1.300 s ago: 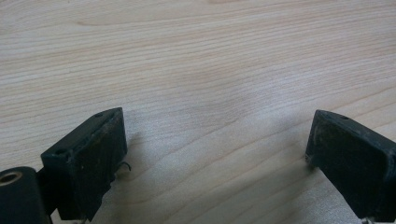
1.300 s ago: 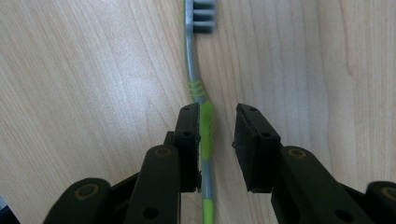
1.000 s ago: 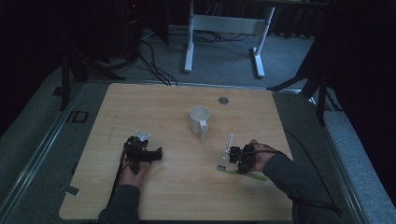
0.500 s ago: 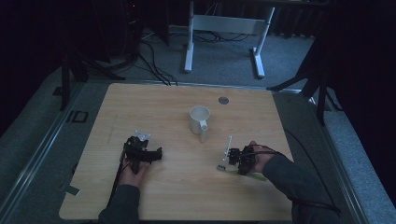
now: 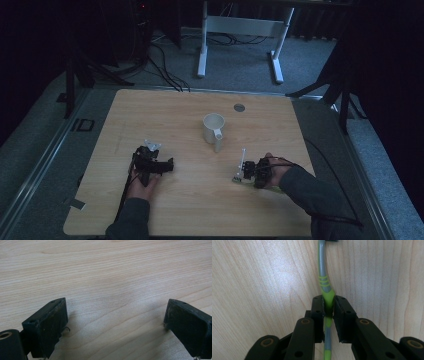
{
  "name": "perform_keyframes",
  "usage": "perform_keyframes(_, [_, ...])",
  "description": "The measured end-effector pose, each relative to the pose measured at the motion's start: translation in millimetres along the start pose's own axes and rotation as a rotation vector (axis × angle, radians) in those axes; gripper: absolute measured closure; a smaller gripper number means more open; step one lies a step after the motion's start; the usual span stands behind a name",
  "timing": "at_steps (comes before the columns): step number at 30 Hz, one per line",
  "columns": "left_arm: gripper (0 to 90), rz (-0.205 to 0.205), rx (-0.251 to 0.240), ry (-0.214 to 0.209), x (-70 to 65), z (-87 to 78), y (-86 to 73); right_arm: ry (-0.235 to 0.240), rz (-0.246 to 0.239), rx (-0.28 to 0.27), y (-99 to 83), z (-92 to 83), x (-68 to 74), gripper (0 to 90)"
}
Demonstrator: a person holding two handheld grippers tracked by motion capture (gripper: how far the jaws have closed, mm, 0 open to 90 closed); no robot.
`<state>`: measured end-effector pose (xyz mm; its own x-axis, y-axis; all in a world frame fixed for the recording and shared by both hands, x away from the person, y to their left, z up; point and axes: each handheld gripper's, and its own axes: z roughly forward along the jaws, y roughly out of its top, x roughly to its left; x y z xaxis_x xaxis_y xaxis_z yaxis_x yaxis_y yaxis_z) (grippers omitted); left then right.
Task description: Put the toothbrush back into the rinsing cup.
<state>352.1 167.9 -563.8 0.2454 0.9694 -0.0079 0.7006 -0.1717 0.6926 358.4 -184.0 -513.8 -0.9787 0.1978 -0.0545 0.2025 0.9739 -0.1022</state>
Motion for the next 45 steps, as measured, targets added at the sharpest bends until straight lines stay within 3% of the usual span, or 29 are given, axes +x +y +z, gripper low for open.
perform_keyframes(23, [5.5,-0.001,0.0,0.0,0.0,0.0,0.0,0.001,0.002,-0.005,-1.5,1.4,-1.0,81.1])
perform_keyframes(42, [5.5,0.0,-0.001,0.0,0.0,0.0,0.0,-0.01,0.074,-0.114,-14.7,-17.8,-10.9,81.8])
perform_keyframes(45, [5.5,-0.001,0.0,0.0,0.0,0.0,0.0,-0.004,0.115,-0.172,-19.8,-24.7,-16.3,81.9])
